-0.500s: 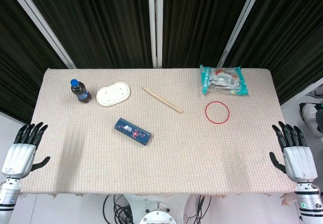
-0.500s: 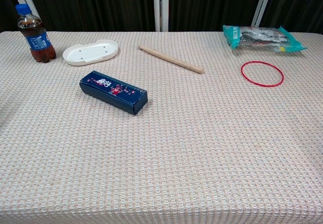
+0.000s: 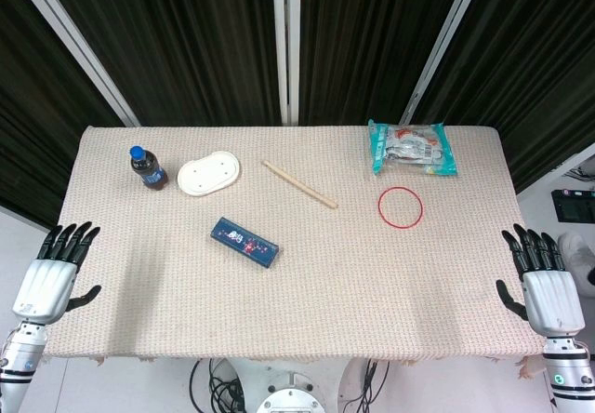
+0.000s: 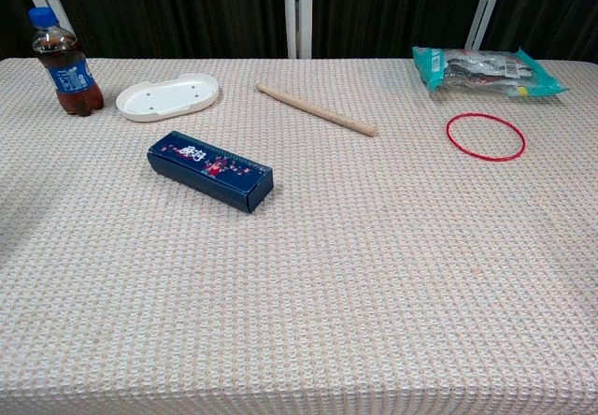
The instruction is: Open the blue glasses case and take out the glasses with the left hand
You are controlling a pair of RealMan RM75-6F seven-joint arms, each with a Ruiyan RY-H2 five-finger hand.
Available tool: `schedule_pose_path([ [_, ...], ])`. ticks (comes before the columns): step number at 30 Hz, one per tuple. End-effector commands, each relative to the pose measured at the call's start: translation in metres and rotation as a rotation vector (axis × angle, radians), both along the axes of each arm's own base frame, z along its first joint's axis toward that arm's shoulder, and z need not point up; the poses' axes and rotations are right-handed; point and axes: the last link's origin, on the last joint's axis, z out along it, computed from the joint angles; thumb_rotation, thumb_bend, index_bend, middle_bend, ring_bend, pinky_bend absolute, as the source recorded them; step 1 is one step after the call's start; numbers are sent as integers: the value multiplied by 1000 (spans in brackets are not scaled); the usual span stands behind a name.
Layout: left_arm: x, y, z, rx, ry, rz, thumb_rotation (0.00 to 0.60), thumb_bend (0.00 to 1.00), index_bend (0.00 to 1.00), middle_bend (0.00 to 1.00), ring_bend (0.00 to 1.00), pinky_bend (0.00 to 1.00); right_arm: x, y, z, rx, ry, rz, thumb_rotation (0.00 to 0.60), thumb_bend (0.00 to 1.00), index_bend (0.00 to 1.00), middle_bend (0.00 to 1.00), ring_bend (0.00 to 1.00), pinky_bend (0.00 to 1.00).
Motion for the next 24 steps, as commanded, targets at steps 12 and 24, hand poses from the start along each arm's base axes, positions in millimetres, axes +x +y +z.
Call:
schedule_pose_path([
  [12, 76, 59, -40, -289, 37, -228, 600, 357, 51, 29, 0, 20, 8, -5, 2, 1, 10, 24, 600, 317, 0, 0, 0, 0],
  [24, 119, 112, -92, -470, 94, -248, 600, 462, 47, 29, 0, 35, 10, -10, 3, 14, 2, 19, 600, 320, 0, 0, 0, 0],
])
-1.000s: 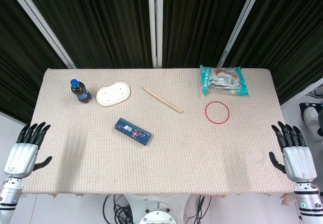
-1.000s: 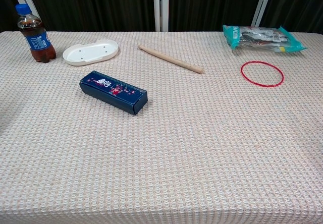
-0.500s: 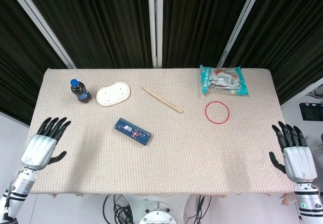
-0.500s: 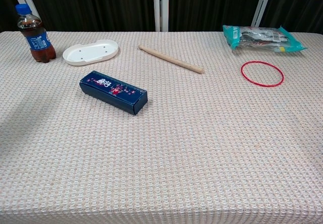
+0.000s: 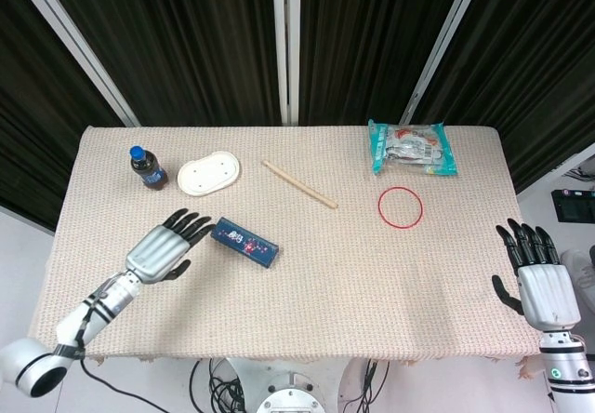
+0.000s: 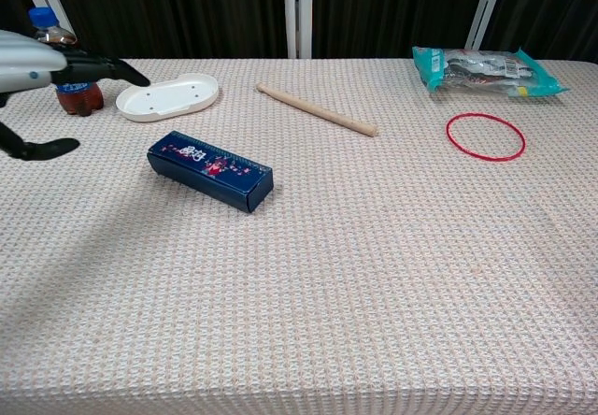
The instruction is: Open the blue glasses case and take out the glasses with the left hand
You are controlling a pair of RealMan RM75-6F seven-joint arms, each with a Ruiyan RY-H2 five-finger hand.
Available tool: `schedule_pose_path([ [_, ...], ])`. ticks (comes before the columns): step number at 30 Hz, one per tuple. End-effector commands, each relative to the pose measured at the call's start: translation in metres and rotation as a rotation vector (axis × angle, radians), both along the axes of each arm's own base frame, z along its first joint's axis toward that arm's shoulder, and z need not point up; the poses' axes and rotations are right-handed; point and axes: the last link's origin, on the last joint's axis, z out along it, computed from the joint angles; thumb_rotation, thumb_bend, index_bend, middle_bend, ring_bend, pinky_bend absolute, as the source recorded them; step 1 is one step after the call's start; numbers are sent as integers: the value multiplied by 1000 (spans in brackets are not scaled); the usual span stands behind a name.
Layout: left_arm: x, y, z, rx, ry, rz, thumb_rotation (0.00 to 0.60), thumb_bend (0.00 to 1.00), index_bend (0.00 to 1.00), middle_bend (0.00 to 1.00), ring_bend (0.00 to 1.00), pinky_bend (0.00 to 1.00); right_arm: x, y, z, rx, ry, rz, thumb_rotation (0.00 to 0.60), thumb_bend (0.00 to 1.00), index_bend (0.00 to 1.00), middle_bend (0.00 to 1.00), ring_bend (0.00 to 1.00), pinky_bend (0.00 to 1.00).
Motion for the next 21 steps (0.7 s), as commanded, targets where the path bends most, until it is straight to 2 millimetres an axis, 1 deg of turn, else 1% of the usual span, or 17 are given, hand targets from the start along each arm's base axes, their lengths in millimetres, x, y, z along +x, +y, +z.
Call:
schedule_pose_path([
  [1, 14, 18, -16, -27, 5, -1, 600, 466, 47, 29, 0, 36, 0, 0, 0, 0, -2, 2, 600, 320, 0, 0, 0, 0],
  [5, 28, 30, -37, -80, 2, 0, 600, 480, 44, 29, 0, 36, 1, 1, 0, 0, -7, 1, 600, 322, 0, 0, 0, 0],
  [9, 36, 40, -52, -118, 30, -6, 600, 495, 43, 33, 0, 36, 0, 3, 3, -7, -8, -3, 600, 323, 0, 0, 0, 0],
  [14, 33, 49, -60, -147, 115, 18, 600, 503, 33, 91, 0, 36, 0, 5, 6, -18, -11, -10, 600, 327, 0, 0, 0, 0],
  [21, 32, 57, -66, -161, 175, 48, 600, 521, 30, 92, 0, 36, 0, 3, 6, -11, -17, -11, 600, 332, 0, 0, 0, 0],
])
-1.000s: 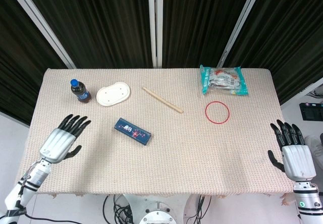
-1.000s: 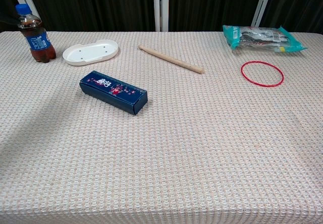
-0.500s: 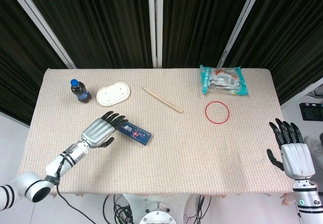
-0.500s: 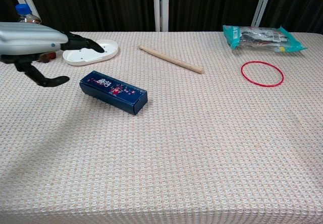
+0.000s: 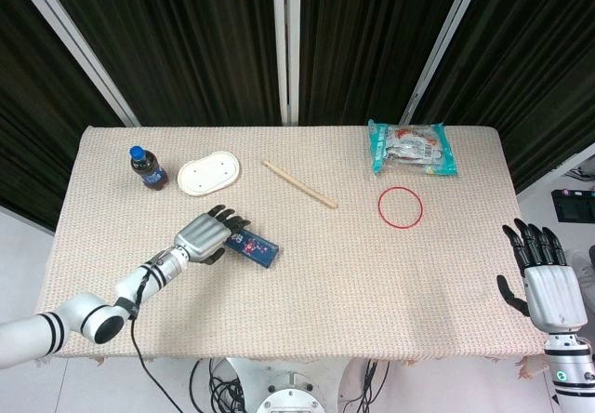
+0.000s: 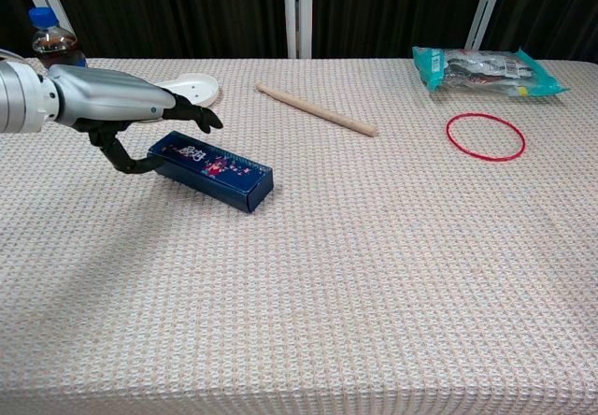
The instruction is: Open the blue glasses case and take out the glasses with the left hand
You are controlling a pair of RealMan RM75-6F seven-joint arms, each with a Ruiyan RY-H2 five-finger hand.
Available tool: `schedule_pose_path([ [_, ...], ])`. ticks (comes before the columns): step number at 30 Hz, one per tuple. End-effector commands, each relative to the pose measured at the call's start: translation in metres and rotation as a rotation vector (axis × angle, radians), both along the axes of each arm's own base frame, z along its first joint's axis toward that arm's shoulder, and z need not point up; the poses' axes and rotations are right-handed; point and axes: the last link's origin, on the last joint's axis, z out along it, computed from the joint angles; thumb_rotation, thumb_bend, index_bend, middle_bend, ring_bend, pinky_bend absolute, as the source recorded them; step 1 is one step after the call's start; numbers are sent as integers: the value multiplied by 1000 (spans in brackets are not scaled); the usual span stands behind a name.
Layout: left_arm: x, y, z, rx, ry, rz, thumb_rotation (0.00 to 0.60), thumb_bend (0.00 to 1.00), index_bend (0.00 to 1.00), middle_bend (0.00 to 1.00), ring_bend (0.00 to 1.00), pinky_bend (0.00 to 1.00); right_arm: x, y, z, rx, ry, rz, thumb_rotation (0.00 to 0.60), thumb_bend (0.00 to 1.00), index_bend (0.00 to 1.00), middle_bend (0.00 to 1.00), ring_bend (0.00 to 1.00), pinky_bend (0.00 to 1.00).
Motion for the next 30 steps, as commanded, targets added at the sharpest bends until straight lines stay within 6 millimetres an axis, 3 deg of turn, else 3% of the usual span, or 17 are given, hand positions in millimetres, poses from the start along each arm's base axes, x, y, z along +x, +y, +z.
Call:
schedule_pose_path([
  [1, -2, 5, -4, -12, 50, 1, 600, 521, 29, 92, 0, 36, 1, -1, 0, 1, -4, 2, 600, 333, 0, 0, 0, 0],
  [7, -10, 8, 1, -13, 90, 47, 600, 540, 30, 163, 0, 35, -1, -1, 1, -5, -7, -2, 600, 333, 0, 0, 0, 0],
  [15, -26, -3, 13, 5, 106, 103, 600, 558, 33, 222, 0, 35, -3, -1, -2, 3, -1, -9, 600, 337, 0, 0, 0, 0],
  [23, -35, -13, 22, 34, 83, 136, 600, 540, 28, 223, 0, 40, -3, -2, -4, 6, -1, -13, 600, 345, 0, 0, 0, 0],
  [30, -20, -17, 20, 84, -13, 105, 600, 264, 30, 111, 0, 117, -4, -2, -4, 1, -6, -15, 600, 347, 0, 0, 0, 0],
])
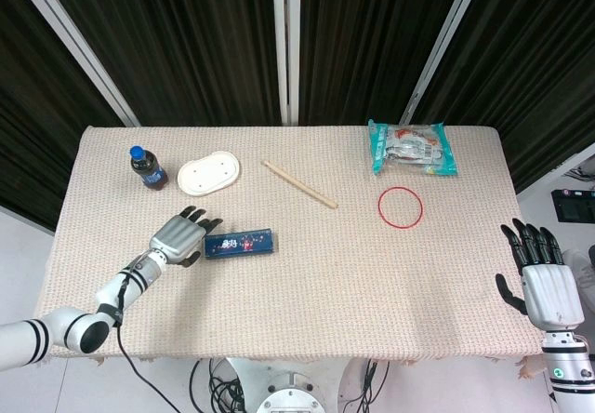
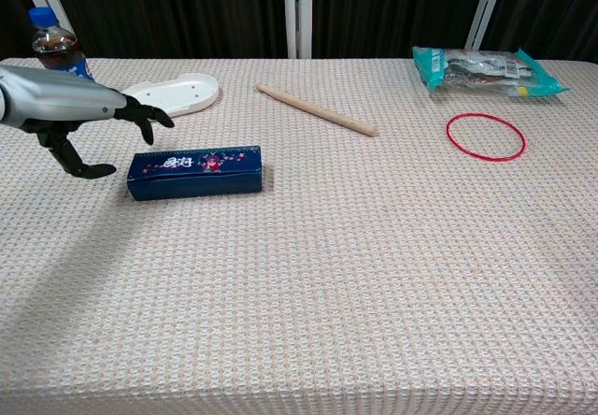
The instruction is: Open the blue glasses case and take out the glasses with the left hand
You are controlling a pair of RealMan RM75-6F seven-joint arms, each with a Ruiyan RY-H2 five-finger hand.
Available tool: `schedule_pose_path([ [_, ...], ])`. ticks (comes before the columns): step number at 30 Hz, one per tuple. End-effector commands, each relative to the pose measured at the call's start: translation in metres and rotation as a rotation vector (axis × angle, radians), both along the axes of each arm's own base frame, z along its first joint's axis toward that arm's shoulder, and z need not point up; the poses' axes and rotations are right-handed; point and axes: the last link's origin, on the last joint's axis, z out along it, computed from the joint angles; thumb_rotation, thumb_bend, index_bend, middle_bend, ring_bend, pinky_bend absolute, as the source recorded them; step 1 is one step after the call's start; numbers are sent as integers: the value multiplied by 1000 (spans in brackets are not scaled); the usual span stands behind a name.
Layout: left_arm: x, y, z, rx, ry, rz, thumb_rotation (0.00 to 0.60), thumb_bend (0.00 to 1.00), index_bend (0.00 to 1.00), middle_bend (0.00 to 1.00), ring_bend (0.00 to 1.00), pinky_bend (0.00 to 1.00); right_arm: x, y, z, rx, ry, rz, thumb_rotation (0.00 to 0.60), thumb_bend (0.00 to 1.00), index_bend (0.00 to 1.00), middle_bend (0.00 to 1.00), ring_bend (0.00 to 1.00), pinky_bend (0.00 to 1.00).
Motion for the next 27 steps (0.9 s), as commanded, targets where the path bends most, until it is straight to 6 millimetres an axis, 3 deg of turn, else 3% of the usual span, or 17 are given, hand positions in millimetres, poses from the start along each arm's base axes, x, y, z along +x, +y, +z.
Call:
schedule_pose_path([
  [1, 9, -5, -4, -2, -57, -2, 600, 260, 31, 111, 0, 127, -1, 0, 1, -1, -2, -1, 600, 347, 0, 0, 0, 0],
  [11, 22, -1, -20, -24, -95, 3, 600, 263, 91, 152, 0, 146, -5, -1, 4, -3, -9, -12, 600, 347, 0, 0, 0, 0],
  [17, 23, 0, -25, -11, -84, -5, 600, 368, 120, 176, 3, 163, -5, -1, 6, -5, -10, -9, 600, 347, 0, 0, 0, 0],
  [27, 25, -1, -29, -26, -102, 4, 600, 368, 119, 176, 3, 163, -5, -2, 5, 0, -11, -15, 600, 348, 0, 0, 0, 0],
])
